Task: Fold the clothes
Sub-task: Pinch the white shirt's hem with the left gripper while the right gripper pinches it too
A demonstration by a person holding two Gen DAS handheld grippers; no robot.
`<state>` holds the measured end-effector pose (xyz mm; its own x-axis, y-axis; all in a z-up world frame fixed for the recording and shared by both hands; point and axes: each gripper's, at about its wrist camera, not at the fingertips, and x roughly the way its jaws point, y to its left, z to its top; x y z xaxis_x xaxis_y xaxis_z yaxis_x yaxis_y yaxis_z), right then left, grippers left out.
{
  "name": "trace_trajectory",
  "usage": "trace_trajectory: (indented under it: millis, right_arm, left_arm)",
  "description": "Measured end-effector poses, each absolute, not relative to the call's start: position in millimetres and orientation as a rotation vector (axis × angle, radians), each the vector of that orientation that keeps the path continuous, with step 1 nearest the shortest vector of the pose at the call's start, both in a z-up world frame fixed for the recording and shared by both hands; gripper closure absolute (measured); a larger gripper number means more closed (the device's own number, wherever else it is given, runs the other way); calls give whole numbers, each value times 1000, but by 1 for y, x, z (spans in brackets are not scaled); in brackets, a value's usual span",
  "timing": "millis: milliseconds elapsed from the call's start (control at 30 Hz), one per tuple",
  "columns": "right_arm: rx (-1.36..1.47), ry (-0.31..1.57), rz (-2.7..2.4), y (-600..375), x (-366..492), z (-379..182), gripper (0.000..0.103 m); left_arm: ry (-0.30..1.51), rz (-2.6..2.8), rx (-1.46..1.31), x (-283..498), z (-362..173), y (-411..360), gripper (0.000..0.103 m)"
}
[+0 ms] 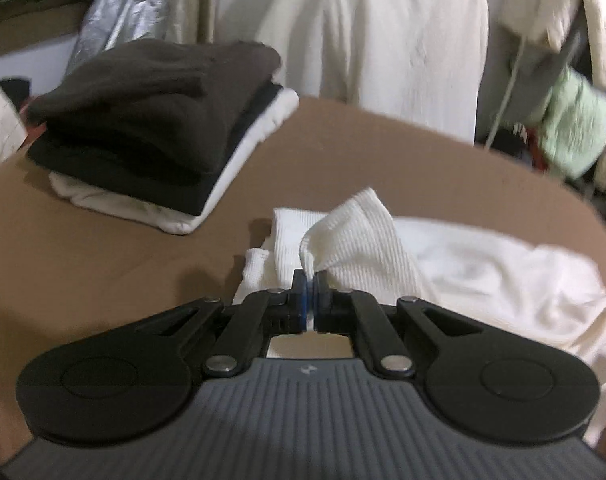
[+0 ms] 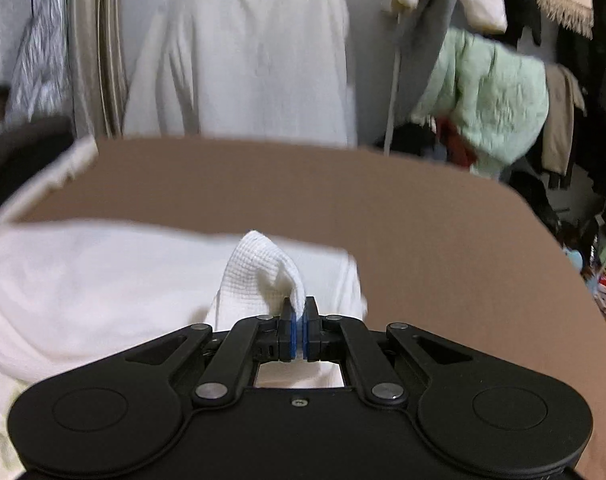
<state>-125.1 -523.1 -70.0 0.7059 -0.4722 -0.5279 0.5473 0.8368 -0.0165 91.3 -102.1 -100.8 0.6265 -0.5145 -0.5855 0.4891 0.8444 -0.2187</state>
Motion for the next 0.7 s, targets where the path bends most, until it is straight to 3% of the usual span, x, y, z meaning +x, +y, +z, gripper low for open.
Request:
trace_trajectory:
  millis: [67, 200, 333, 500, 600, 700]
  right_arm:
    - [168, 504, -551, -523, -138, -58, 100]
    - [273, 539, -545, -526, -160, -86, 98]
    - [377, 558, -571, -525, -170, -125, 96]
    - [369, 534, -564, -521, -171, -118, 96]
    - [362, 520, -559, -519, -172, -113, 94]
    - [408, 509, -540, -522, -174, -116, 91]
  left_arm:
    - [711, -575, -102, 88, -104, -83, 101]
    - [923, -543, -60, 98, -144, -85, 100]
    - [919, -530, -49, 98, -144, -87, 100]
    - [914, -513, -35, 97, -144, -88, 100]
    - [910, -504, -26, 96, -144, -89, 95]
    - [904, -498, -21, 95, -143, -90, 81]
